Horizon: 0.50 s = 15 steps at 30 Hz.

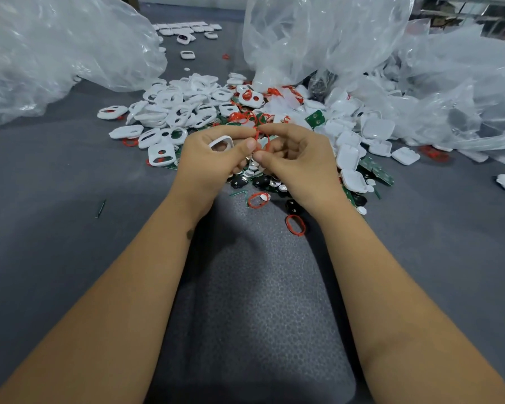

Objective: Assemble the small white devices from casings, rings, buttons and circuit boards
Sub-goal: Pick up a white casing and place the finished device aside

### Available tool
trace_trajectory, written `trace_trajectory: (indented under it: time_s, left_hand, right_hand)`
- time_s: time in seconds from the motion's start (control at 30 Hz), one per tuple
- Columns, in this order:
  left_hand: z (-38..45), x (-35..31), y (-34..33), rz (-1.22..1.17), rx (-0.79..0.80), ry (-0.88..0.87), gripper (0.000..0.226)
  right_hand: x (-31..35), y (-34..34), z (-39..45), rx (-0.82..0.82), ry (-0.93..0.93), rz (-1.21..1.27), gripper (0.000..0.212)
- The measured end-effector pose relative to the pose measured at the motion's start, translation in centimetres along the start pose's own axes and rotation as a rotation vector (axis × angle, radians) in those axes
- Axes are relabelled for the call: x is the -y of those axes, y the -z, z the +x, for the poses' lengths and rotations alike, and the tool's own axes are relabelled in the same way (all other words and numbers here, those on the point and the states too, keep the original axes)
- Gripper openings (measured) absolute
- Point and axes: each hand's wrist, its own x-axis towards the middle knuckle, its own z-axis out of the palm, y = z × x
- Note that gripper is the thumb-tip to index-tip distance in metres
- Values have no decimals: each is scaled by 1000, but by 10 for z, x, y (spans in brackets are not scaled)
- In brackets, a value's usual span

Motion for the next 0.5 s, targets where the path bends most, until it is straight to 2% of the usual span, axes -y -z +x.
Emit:
trace_trajectory:
  time_s: [0.3, 0.5]
  left_hand:
    - [0, 2, 7, -36, 74, 15, 15]
    - [4, 4, 9, -7, 111, 30, 9]
  right_hand:
    - [1, 1, -2, 39, -14, 69, 34]
    - [0, 1, -2, 52, -7, 77, 34]
